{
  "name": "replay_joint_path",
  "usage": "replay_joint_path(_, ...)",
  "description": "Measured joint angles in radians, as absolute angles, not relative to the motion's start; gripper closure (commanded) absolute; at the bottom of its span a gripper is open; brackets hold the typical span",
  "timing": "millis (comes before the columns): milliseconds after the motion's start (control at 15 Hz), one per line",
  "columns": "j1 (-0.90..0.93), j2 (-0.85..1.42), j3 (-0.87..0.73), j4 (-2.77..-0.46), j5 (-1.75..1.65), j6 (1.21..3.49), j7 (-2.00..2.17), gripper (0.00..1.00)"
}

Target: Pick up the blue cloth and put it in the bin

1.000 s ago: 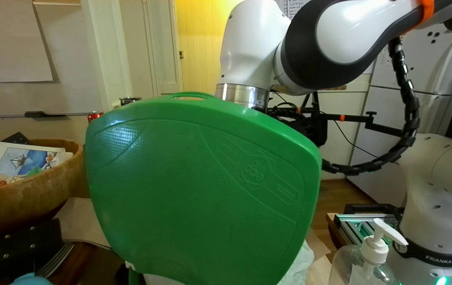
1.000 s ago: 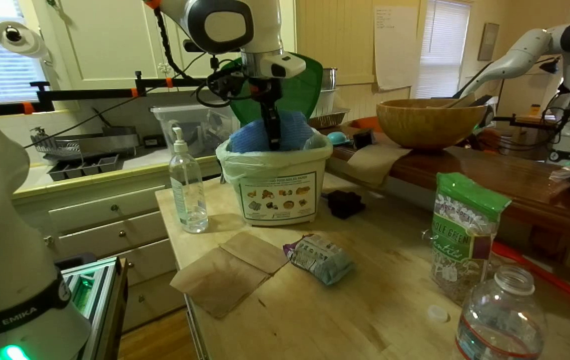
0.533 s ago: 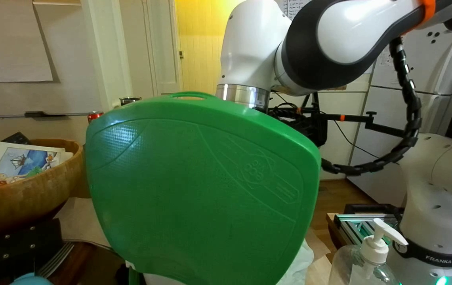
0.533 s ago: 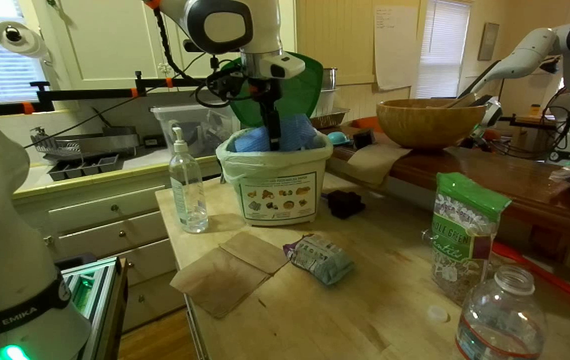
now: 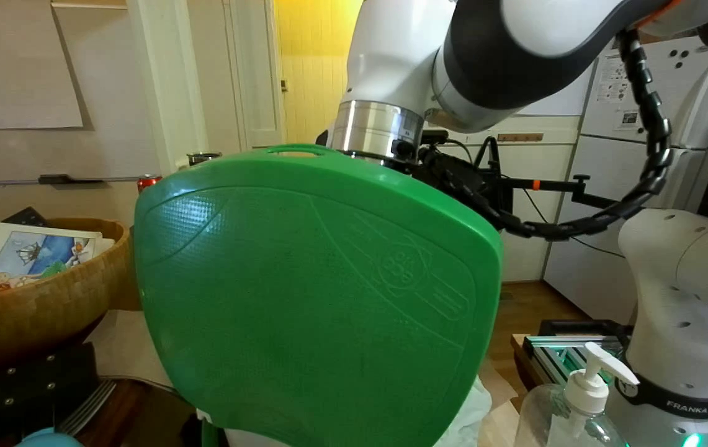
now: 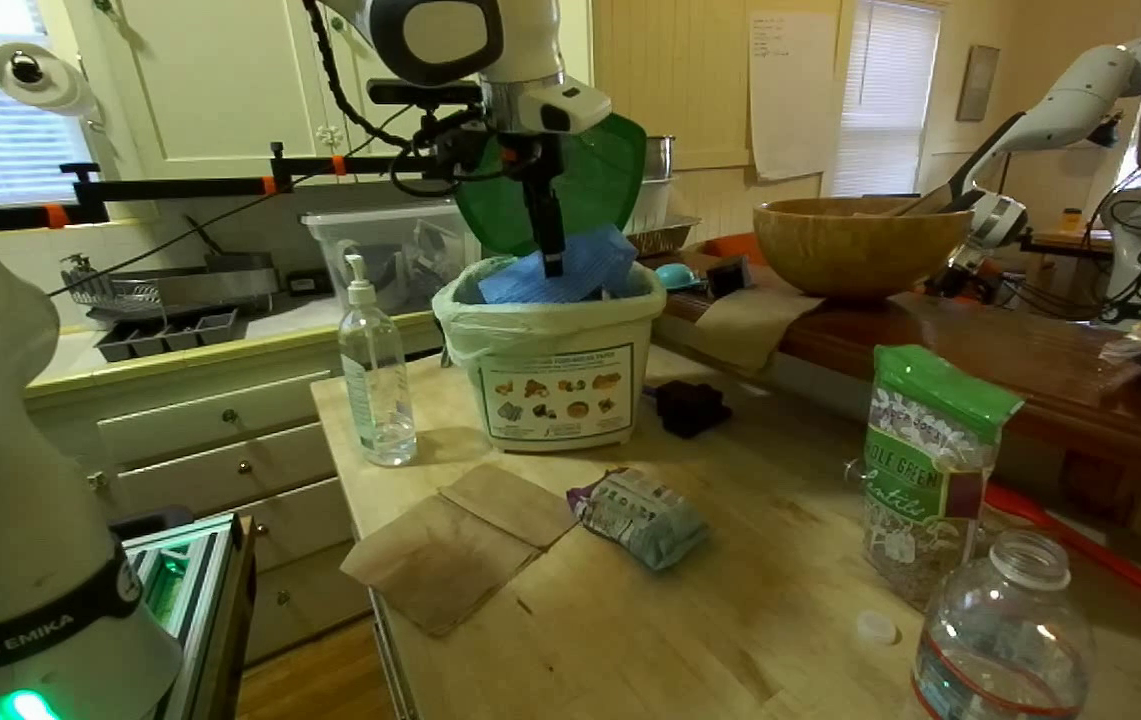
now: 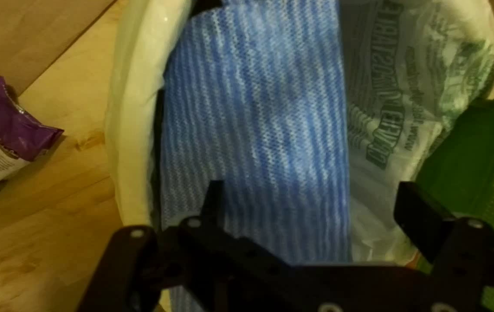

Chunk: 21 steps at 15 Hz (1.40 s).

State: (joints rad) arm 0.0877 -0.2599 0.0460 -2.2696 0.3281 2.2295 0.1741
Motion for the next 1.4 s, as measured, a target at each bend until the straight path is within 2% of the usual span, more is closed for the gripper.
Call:
replay_joint_path(67, 0.087, -0.263, 0.046, -2.263, 0.328, 2.23, 0.175, 0.25)
replay_joint_path(133, 0.087, -0.266, 0.046, -2.257, 0.328, 2.23, 0.175, 0.26)
replay_joint_path(667, 0.086, -0.251, 0.049, -2.246, 0.32, 2.229, 0.175, 0.89)
replay_joint_path(800, 0.084, -0.231, 0.051, -2.248, 0.313, 2.229, 0.175, 1.0)
replay_joint_path(1133, 0.079, -0.177, 0.051, -2.251, 0.31, 2.231, 0.176, 1.0)
replay_joint_path(1267, 0.076, -0.163, 0.051, -2.25, 0.31, 2.231, 0.177, 0.73)
replay_joint_path(1400, 0.073, -0.163, 0.05, -2.249, 0.31, 2.231, 0.177, 0.6)
